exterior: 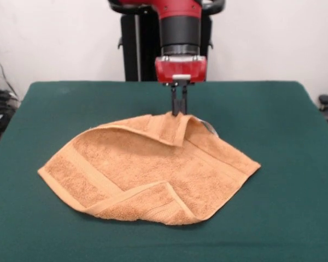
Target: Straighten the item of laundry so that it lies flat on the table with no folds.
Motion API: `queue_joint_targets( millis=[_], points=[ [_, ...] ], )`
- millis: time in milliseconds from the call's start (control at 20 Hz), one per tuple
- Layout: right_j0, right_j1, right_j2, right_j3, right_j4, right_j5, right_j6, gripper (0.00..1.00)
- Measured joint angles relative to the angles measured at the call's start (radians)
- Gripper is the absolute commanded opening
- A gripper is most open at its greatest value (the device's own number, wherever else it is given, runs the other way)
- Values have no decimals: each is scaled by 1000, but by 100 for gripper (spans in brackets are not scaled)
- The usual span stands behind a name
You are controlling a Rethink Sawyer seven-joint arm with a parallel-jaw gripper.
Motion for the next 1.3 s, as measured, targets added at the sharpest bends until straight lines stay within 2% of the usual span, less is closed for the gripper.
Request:
queue_joint_targets(
  millis=[650, 950, 1300],
  points=[
    [3, 13, -2, 20, 1, 2, 0, 0],
    [1, 89, -18, 24, 1, 2, 0, 0],
    [1, 162, -51, 95, 5, 7, 0, 0]
  ],
)
